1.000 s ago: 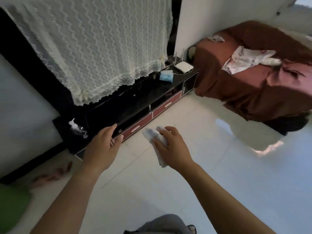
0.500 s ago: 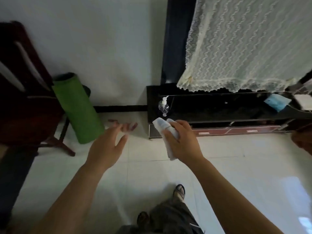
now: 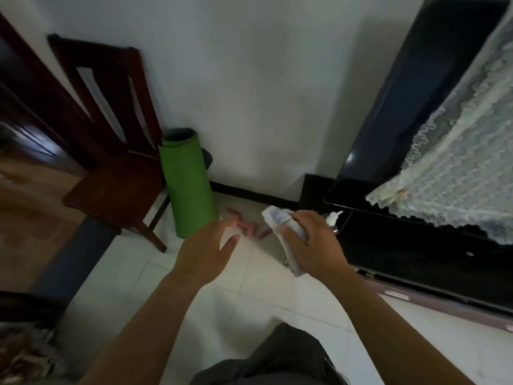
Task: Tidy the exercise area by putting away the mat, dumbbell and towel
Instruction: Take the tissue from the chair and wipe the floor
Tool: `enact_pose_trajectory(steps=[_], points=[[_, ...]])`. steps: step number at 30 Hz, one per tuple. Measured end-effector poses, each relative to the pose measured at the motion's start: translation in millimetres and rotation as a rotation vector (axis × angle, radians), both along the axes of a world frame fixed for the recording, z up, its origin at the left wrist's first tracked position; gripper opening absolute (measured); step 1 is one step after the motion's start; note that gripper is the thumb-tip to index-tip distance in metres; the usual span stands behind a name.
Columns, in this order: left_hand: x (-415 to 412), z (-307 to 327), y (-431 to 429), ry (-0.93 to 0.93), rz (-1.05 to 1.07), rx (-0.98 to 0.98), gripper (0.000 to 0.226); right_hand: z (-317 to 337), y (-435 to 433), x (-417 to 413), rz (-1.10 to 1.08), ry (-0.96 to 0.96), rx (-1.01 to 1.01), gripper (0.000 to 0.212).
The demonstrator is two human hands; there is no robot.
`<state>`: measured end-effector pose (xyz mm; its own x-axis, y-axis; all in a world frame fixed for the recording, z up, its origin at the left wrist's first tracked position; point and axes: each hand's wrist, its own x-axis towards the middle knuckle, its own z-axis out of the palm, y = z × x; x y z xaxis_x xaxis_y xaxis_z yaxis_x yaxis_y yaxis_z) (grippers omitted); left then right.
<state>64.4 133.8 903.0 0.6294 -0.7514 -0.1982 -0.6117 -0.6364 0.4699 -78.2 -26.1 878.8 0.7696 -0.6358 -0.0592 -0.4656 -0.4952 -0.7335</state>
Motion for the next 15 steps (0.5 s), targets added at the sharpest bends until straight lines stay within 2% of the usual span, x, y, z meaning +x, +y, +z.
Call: enact_pose_trajectory(steps=[6,11,15], points=[[59,-1,17,0.004,0.270,0.044,0.052,4,-12,103,0.258,0.007,0.020,0.030],[122,7,72,-0.046,0.523,0.005,0.050,9,26,205,0.499,-0.021,0.048,0.050],[183,5,118,-0.077,0.633,0.001,0.051,18,68,289,0.626,-0.031,0.054,0.028]])
